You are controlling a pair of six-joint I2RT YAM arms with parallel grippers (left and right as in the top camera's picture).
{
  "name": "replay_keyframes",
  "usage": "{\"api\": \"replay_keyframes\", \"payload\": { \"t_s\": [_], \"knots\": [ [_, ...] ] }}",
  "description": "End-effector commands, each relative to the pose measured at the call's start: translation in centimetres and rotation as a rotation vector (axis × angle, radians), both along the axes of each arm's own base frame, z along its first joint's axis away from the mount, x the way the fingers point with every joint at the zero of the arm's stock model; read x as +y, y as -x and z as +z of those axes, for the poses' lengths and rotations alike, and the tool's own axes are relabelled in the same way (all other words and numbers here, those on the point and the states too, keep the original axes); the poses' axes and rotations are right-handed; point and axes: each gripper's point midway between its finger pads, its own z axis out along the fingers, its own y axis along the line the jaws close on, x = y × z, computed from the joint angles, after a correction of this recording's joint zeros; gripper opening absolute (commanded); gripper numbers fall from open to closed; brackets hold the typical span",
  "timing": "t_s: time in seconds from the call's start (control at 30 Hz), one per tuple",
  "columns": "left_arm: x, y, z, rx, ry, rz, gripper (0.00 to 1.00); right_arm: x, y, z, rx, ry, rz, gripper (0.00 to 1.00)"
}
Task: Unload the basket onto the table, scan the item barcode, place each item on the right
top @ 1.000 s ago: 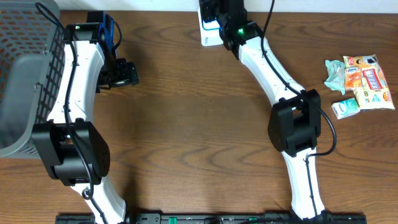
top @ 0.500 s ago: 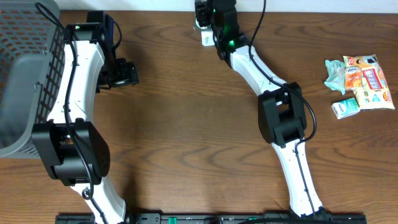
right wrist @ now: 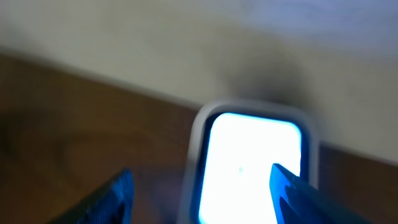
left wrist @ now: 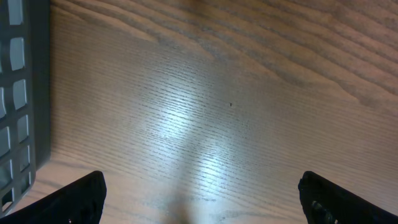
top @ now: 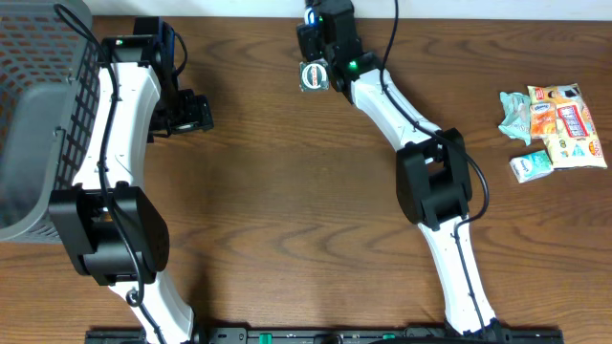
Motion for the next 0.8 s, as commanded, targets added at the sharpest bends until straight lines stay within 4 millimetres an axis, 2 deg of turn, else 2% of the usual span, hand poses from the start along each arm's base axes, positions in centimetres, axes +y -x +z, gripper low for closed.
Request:
{"api": "replay_keyframes", "payload": {
  "t_s": [0.0,0.03,0.17,0.3,0.37,0.53,0.67,0.77],
  "knots": [
    [0.2,0.3,-0.5,0.020,-0.007,0.015,0.98,1.5,2.2,7.1,-0.036,-0.041,0.022,0.67],
    [0.2,0.3,-0.5,0.020,-0.007,0.015,0.98,1.6,2.6,6.6,-0.013,-0.030,0.026,0.67],
    [0.2,0.3,-0.5,0.020,-0.007,0.015,0.98,1.9,5.1,2.2,0.152,0.046,0.049,0.65],
    [0.2,0.3,-0.5,0.020,-0.007,0.015,0.98,1.7,6.8,-0.5,0.260,0.053,0.023,0.66],
    [0.2,0.3,-0.5,0.020,-0.007,0.015,0.98,1.5,7.2,-1.7,0.288,0.042,-0.006,0.76],
    [0.2,0.3,-0.5,0.020,-0.007,0.015,0.98,-0.7,7.4,-4.7,0.321,0.026,-0.166,0.92],
    [0.2,0.3,-0.5,0.020,-0.007,0.015,0.98,-0.6,7.7,-6.8,0.324,-0.016,-0.180,0.99],
    [0.2,0.3,-0.5,0.020,-0.007,0.015,0.98,-0.5,7.7,-7.8,0.313,-0.029,-0.173,0.99]
  ]
}}
